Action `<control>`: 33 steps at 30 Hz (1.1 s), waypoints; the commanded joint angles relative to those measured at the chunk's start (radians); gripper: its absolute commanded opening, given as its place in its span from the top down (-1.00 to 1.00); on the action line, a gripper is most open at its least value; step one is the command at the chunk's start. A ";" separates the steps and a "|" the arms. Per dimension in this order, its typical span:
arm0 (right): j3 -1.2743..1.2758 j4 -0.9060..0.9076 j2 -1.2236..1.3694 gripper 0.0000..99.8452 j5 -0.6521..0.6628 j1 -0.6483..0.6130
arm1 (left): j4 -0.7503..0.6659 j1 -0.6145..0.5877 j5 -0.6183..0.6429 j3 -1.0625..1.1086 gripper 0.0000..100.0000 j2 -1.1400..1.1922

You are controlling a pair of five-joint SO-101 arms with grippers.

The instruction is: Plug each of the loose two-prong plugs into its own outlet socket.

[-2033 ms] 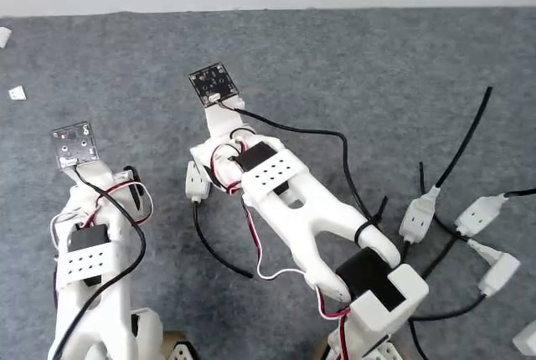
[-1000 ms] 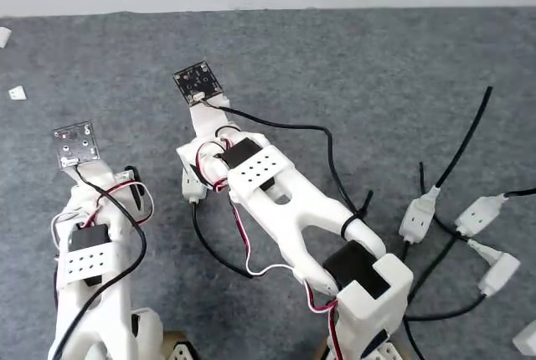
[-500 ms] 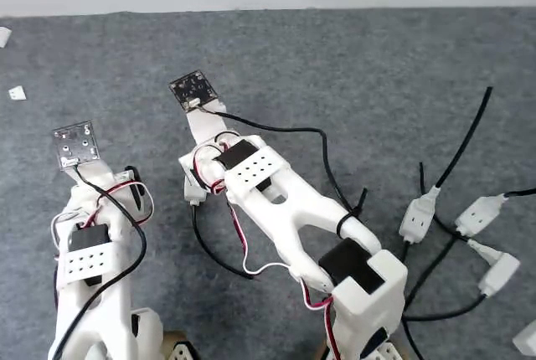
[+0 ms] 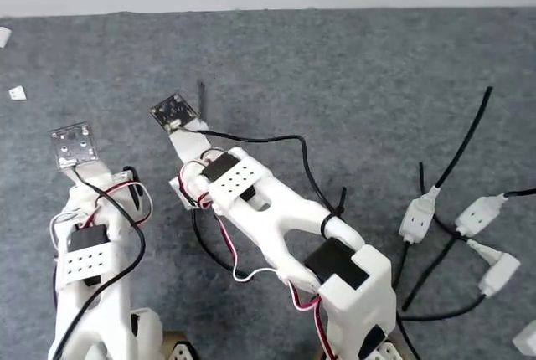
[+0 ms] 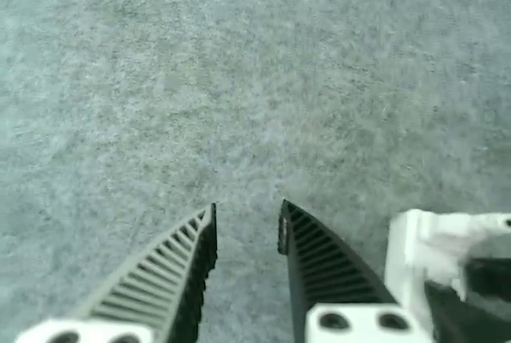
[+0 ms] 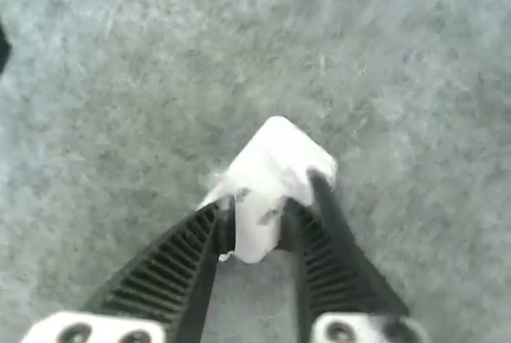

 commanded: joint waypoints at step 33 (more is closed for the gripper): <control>-0.629 0.469 0.341 0.98 -0.063 0.016 | -0.028 -0.201 0.232 -0.096 0.76 -0.006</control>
